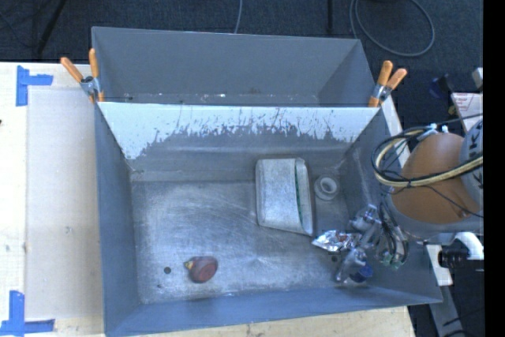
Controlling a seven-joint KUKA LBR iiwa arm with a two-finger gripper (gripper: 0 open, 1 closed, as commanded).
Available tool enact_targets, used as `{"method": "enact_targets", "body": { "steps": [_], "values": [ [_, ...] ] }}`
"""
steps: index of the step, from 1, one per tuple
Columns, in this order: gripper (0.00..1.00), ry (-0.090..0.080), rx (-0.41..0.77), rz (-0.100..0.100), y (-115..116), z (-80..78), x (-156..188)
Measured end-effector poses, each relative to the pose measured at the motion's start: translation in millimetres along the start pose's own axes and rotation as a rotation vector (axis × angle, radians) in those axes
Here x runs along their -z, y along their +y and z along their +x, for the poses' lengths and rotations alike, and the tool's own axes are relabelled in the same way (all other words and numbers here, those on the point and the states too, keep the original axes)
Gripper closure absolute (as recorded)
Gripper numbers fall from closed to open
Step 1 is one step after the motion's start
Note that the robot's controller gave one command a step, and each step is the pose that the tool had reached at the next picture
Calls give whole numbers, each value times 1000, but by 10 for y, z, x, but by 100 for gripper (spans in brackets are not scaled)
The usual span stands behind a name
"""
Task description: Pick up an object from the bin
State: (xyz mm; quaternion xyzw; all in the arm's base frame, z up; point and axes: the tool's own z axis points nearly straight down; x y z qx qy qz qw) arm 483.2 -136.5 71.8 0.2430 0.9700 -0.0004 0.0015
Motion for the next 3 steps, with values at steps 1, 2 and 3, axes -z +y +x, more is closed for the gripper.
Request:
{"method": "enact_targets", "body": {
  "steps": [1, 2, 3],
  "values": [
    [100, -9, 2, -2, 9, -26, 24],
    [100, 2, 8, -1, 9, -32, 359],
    [100, 3, 13, -1, 6, -35, 560]
  ]
}}
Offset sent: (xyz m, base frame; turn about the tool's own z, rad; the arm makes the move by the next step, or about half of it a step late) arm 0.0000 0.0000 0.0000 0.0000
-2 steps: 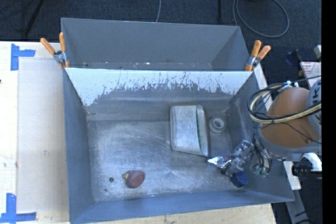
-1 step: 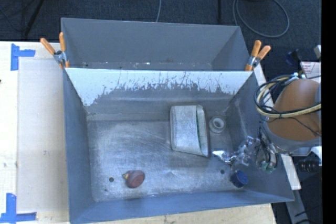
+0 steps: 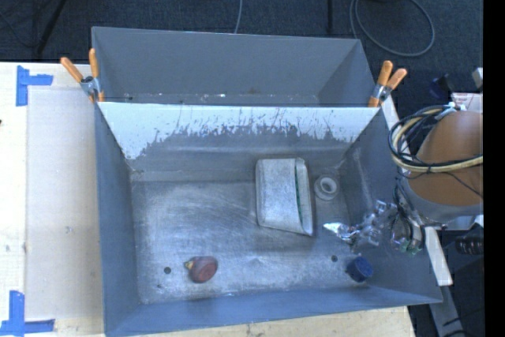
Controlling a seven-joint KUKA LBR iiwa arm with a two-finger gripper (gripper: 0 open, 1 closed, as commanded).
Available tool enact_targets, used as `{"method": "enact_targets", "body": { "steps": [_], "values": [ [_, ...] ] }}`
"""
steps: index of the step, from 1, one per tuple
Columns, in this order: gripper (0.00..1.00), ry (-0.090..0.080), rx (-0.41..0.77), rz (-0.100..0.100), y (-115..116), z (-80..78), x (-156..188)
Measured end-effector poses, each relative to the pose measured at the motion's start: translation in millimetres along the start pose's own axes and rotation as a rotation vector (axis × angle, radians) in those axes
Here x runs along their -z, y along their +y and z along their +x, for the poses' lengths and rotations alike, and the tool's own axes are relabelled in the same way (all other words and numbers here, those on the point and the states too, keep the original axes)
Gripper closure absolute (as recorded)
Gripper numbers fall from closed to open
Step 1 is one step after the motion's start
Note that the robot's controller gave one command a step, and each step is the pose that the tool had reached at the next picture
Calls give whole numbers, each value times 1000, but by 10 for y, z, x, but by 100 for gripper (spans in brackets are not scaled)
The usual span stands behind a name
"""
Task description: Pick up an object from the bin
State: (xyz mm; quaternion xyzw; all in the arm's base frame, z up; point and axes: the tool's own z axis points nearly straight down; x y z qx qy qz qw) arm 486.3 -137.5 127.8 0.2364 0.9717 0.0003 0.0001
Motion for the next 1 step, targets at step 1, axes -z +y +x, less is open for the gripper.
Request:
{"method": "enact_targets", "body": {
  "steps": [1],
  "values": [
    [100, 0, 5, 0, -2, -5, 141]
  ]
}}
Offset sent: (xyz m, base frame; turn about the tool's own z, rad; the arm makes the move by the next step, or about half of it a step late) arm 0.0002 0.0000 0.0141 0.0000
